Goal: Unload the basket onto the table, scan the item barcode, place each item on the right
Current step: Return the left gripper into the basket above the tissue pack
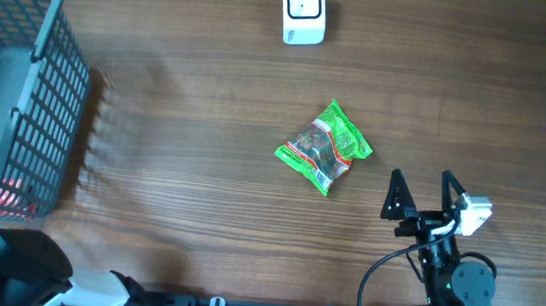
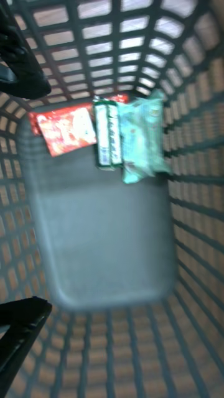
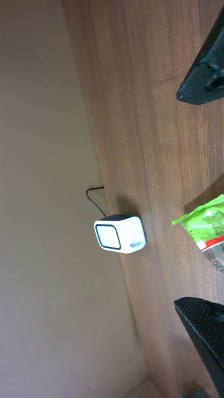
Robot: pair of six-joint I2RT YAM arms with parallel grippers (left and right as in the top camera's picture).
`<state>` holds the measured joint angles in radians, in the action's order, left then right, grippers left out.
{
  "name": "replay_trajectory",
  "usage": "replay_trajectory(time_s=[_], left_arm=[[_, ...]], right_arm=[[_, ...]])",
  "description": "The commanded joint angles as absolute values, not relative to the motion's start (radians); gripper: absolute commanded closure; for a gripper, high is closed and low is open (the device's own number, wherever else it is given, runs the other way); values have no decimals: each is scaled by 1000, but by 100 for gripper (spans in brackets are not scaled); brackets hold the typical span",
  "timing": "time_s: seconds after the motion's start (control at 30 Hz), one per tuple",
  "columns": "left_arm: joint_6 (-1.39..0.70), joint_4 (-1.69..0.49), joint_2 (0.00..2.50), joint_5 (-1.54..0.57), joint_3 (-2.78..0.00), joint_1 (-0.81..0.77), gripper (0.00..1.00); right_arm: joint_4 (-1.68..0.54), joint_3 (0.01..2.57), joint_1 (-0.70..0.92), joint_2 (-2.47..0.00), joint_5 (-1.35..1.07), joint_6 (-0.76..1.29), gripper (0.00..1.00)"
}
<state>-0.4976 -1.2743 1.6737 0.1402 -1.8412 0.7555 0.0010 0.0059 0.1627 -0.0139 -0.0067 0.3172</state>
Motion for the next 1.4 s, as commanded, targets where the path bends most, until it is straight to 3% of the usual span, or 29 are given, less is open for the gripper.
replay_trajectory(time_s=[0.0,0.57,1.37], left_arm=[[-511,-1210,1672,155,-1655,760,0],[-569,-901,1672,199,-1202,815,0],[-570,-625,1672,183,-963,815,3]], right_arm=[[6,5,159,-11,1,318,0],[6,5,159,-11,1,318,0],[7,5,159,-11,1,318,0]])
